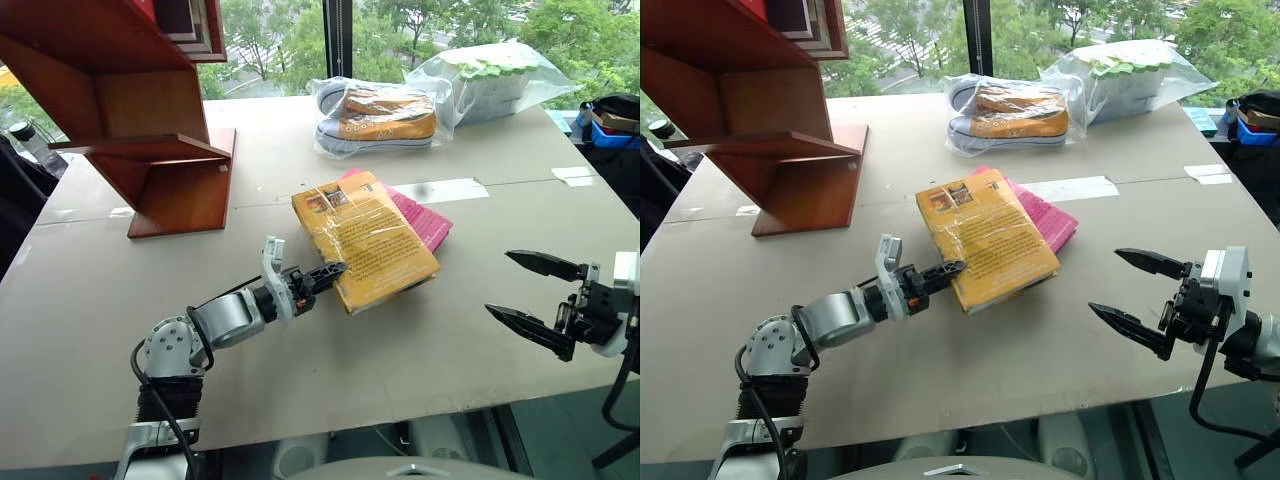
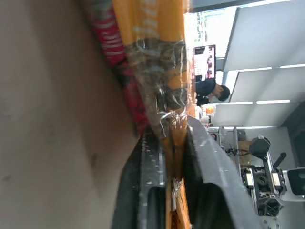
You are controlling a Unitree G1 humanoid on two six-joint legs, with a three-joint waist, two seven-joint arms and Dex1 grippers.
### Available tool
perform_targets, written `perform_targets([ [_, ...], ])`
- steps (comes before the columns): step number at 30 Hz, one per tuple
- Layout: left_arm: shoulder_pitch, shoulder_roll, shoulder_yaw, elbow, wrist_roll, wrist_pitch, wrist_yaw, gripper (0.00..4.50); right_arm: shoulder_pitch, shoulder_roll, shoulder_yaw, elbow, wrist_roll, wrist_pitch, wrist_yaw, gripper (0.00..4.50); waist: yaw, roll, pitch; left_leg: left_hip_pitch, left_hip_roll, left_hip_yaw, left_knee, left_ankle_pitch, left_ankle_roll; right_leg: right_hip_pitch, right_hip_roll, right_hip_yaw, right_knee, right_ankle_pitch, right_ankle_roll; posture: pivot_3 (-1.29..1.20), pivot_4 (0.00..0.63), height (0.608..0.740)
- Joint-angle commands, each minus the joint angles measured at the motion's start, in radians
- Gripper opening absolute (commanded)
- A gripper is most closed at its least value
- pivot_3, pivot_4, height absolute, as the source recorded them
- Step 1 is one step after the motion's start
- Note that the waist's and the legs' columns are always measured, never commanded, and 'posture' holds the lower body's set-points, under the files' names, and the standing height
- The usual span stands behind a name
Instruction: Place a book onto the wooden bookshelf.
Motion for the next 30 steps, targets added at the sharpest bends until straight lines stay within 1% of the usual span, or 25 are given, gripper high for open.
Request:
perform_targets([
  [1,-0.108,0.09,0.053,-0.241,0.134,-0.066,-0.151,0.02,-0.071,-0.003,-0.016,-0.004,0.068,0.042,-0.053,4.5,0.0,-0.003,0.003,-0.002,0.0,0.0,0.0,0.0,0.0,-0.002,0.0,0.0,0.0,0.0,0.0,0.0,0.15,0.74],
  [2,-0.136,0.118,0.046,-0.279,0.197,-0.085,-0.194,0.02,-0.09,-0.001,-0.013,-0.003,0.084,0.055,-0.066,4.5,0.001,-0.003,0.003,-0.002,0.0,-0.001,0.0,0.0,0.0,-0.002,0.001,-0.001,0.001,0.0,0.0,0.0,0.15,0.74],
  [5,-0.297,0.291,-0.018,-0.367,0.551,-0.238,-0.39,0.02,-0.192,0.015,0.032,0.005,0.12,0.101,-0.125,4.5,0.001,-0.003,0.004,-0.005,0.0,-0.001,0.0,0.0,0.0,-0.005,0.002,-0.001,0.0,0.0,-0.001,0.0,0.15,0.74],
  [8,-0.408,0.507,-0.14,-0.358,0.995,-0.497,-0.583,0.02,-0.293,0.033,0.084,0.032,0.103,0.131,-0.189,4.5,-0.005,0.0,0.002,-0.008,0.0,0.0,-0.001,0.0,0.0,-0.006,0.002,0.0,-0.005,0.003,-0.004,0.0,0.15,0.74],
  [9,-0.442,0.557,-0.163,-0.331,1.119,-0.591,-0.624,0.02,-0.332,0.043,0.098,0.045,0.107,0.14,-0.208,4.5,-0.006,0.001,0.002,-0.009,0.0,0.0,-0.003,0.0,0.0,-0.006,0.003,0.0,-0.008,0.003,-0.004,0.0,0.15,0.74],
  [12,-0.526,0.659,-0.183,-0.239,1.393,-0.791,-0.657,0.02,-0.451,0.073,0.132,0.086,0.12,0.165,-0.251,4.5,-0.011,0.001,0.003,-0.014,0.001,0.001,-0.004,0.0,0.0,-0.009,0.003,0.0,-0.012,0.003,-0.004,0.0,0.15,0.74],
  [14,-0.537,0.765,-0.219,-0.188,1.625,-0.911,-0.671,0.02,-0.516,0.088,0.153,0.107,0.122,0.179,-0.26,4.5,-0.016,0.0,0.004,-0.017,0.001,0.001,-0.004,0.0,0.0,-0.012,0.003,0.0,-0.013,0.004,-0.003,0.0,0.15,0.74],
  [15,-0.536,0.808,-0.22,-0.166,1.715,-0.957,-0.666,0.02,-0.542,0.093,0.162,0.115,0.126,0.185,-0.258,4.5,-0.018,0.0,0.004,-0.02,0.001,0.001,-0.005,0.0,0.0,-0.015,0.002,0.0,-0.013,0.005,0.001,0.0,0.15,0.74],
  [16,-0.531,0.843,-0.212,-0.147,1.792,-0.99,-0.649,0.02,-0.562,0.097,0.168,0.121,0.132,0.19,-0.253,4.5,-0.019,0.0,0.004,-0.021,0.001,0.001,-0.005,0.0,0.0,-0.016,0.002,0.0,-0.013,0.005,0.001,0.0,0.15,0.74],
  [17,-0.521,0.871,-0.191,-0.13,1.843,-1.002,-0.635,0.02,-0.581,0.1,0.174,0.126,0.141,0.2,-0.248,4.5,-0.019,0.0,0.004,-0.024,0.001,0.001,-0.005,0.0,0.0,-0.019,0.002,-0.001,-0.013,0.005,0.002,0.0,0.15,0.74],
  [19,-0.434,0.949,-0.135,-0.095,1.982,-1.062,-0.585,0.02,-0.615,0.104,0.193,0.135,0.15,0.213,-0.234,4.5,-0.022,0.0,0.005,-0.031,0.001,0.001,-0.005,0.0,0.0,-0.026,0.001,-0.001,-0.012,0.005,0.002,0.0,0.15,0.74],
  [21,-0.324,0.972,-0.069,-0.094,2.067,-1.043,-0.562,0.02,-0.645,0.111,0.218,0.149,0.135,0.208,-0.21,4.5,-0.028,0.001,0.005,-0.032,0.001,0.002,-0.005,0.0,0.0,-0.028,0.001,0.0,-0.012,0.005,0.002,0.0,0.15,0.74],
  [23,-0.262,0.956,-0.003,-0.112,2.114,-1.001,-0.547,0.02,-0.683,0.121,0.233,0.165,0.132,0.207,-0.2,4.5,-0.027,0.001,0.006,-0.032,0.001,0.003,-0.006,0.0,0.0,-0.028,0.001,-0.001,-0.011,0.005,0.002,0.0,0.15,0.74],
  [26,-0.21,0.939,0.076,-0.118,2.161,-0.958,-0.547,0.02,-0.738,0.143,0.233,0.174,0.18,0.234,-0.207,4.5,-0.028,0.0,0.008,-0.033,0.002,0.003,-0.005,-0.001,0.001,-0.028,0.001,-0.002,-0.01,0.005,0.003,0.0,0.15,0.74],
  [30,-0.149,0.919,0.147,-0.115,2.192,-0.959,-0.556,0.02,-0.772,0.166,0.226,0.168,0.231,0.264,-0.221,4.5,-0.037,-0.001,0.009,-0.032,0.002,0.004,-0.002,-0.001,0.001,-0.028,0.001,-0.002,-0.006,0.006,0.003,0.0,0.15,0.74],
])
